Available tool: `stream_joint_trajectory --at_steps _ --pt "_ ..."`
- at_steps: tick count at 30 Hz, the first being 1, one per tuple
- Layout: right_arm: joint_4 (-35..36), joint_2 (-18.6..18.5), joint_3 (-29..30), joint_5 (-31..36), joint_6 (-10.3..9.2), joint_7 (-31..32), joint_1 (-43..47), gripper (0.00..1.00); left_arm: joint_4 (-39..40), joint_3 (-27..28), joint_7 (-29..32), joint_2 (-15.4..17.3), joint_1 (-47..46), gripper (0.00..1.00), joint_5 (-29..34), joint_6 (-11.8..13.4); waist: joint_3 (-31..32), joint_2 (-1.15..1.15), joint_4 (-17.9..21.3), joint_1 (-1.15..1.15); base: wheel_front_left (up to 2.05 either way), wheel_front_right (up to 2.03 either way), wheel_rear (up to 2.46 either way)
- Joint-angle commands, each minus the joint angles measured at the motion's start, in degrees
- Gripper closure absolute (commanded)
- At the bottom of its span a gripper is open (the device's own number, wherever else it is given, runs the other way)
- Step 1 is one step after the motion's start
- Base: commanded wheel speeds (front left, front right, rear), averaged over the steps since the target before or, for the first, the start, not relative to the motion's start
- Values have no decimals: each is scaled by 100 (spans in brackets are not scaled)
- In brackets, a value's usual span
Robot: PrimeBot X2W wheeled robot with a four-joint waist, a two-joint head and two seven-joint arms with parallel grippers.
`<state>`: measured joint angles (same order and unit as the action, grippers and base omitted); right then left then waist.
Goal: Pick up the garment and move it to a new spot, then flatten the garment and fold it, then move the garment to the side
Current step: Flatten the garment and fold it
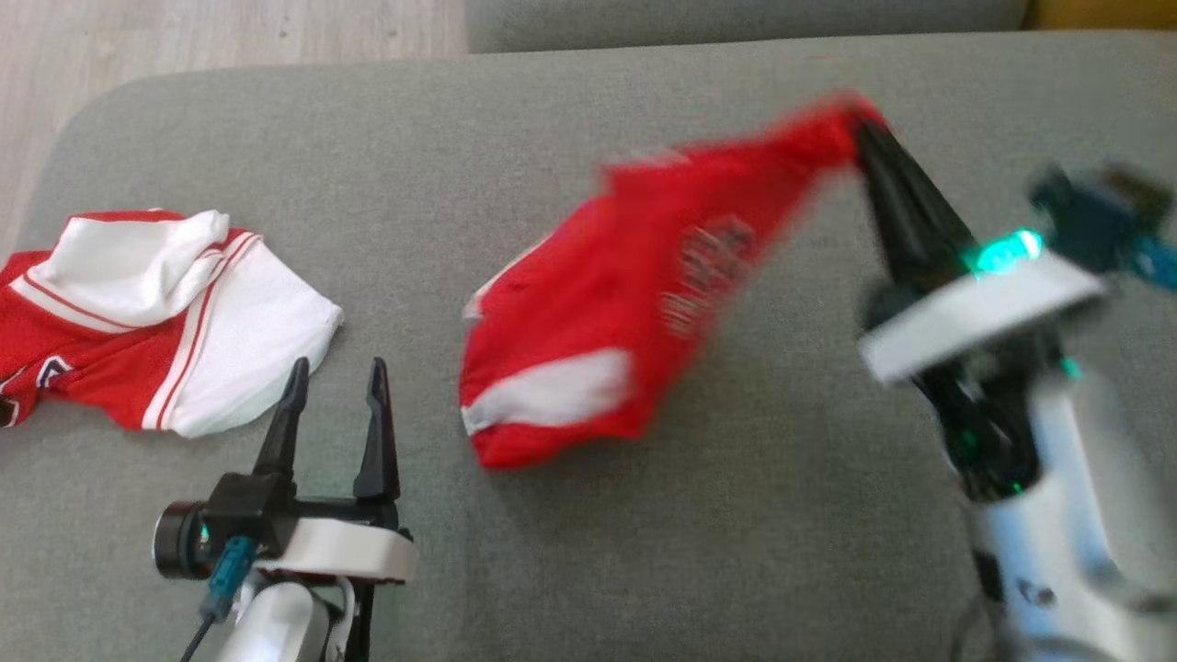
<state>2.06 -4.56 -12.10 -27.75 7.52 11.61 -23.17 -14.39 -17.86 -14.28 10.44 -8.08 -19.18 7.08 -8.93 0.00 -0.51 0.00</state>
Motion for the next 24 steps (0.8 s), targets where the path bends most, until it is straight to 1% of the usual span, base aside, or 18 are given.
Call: stream_joint_trajectory --at_steps 1,4,7,10,12,13,14,16,20,24 --pt "-203 71 343 13 -3 25 281 100 172 157 -59 69 -281 0 -2 23 -42 0 25 0 0 0 0" --pt "-878 77 1063 -61 -3 -48 719 100 153 118 -60 49 -320 0 3 13 -92 0 32 0 0 0 0" --pt "-1481 99 1612 -173 -3 -181 1026 100 136 98 -61 46 -346 0 2 9 -158 0 47 0 0 0 0" --pt "-1914 120 1937 -352 -3 -375 1166 100 129 86 -62 48 -378 0 5 7 -218 0 59 0 0 0 0" --pt "-2012 127 2024 -452 -3 -459 1182 100 127 83 -62 49 -385 0 7 10 -230 0 64 0 0 0 0" --pt "-2102 133 2092 -549 -3 -535 1196 65 126 77 -62 50 -393 0 10 11 -241 0 64 0 0 0 0" --pt "-2172 134 2128 -575 -3 -613 1216 0 124 69 -63 51 -402 0 15 11 -246 0 59 0 0 0 0" --pt "-2174 108 2134 -583 -3 -813 1264 0 120 59 -63 54 -415 0 24 16 -239 0 48 0 0 0 0" --pt "-1827 -149 1966 -364 -3 -1282 1447 0 126 47 -65 62 -397 0 41 43 -167 0 22 0 0 0 0" --pt "-1130 -468 1825 302 -3 -1686 1654 0 160 64 -66 102 -321 0 59 89 -43 0 37 0 0 0 0"
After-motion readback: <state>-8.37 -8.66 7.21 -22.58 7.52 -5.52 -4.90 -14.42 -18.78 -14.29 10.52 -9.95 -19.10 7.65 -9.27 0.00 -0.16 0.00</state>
